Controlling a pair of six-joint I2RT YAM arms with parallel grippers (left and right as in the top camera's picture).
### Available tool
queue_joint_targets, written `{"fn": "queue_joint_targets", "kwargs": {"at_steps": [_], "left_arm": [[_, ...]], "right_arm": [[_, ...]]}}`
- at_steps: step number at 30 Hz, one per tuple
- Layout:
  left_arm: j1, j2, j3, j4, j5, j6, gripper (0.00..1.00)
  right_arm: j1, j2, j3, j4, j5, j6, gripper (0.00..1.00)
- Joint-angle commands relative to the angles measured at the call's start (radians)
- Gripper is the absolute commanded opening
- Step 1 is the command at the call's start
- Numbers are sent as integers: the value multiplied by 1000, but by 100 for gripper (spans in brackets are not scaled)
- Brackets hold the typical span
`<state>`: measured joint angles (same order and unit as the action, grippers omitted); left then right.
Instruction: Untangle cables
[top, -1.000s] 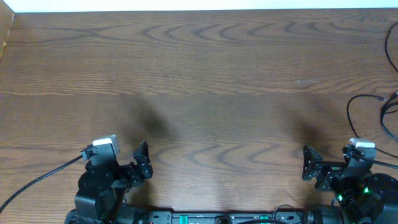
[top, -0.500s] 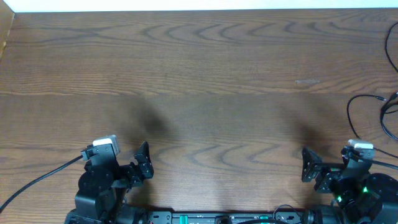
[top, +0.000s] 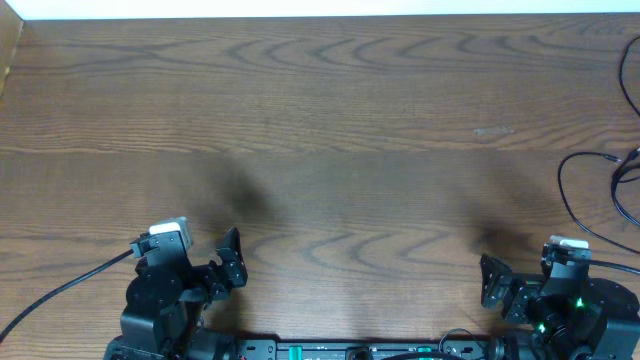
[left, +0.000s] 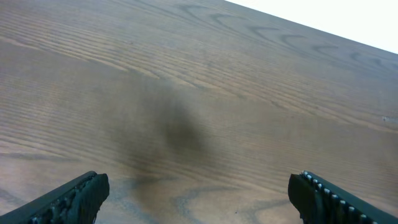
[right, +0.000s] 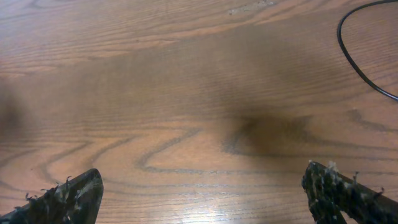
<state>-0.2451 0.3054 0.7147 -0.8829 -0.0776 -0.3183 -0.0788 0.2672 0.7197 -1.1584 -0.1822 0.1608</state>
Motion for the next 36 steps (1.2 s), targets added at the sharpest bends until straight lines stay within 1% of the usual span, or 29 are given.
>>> {"fn": "queue_joint_targets", "kwargs": {"at_steps": [1, 12, 15, 20, 27, 33, 36], "left_arm": [[-3, -11, 2, 0, -2, -5, 97], [5, -19, 2, -5, -2, -5, 97], [43, -53, -11, -14, -61, 14, 97], [108, -130, -123, 2, -66, 13, 97], [126, -306, -328, 92, -61, -3, 98], [136, -304, -363, 119, -51, -1, 97], [137, -304, -380, 166, -67, -1, 97]], "right_arm": [[8, -1, -3, -2, 6, 11, 99], [8, -1, -3, -2, 6, 11, 99], [8, -1, -3, -2, 6, 11, 99], [8, -1, -3, -2, 6, 11, 99], [9, -1, -3, -2, 6, 11, 99], [8, -1, -3, -2, 6, 11, 99], [8, -1, -3, -2, 6, 11, 99]]}}
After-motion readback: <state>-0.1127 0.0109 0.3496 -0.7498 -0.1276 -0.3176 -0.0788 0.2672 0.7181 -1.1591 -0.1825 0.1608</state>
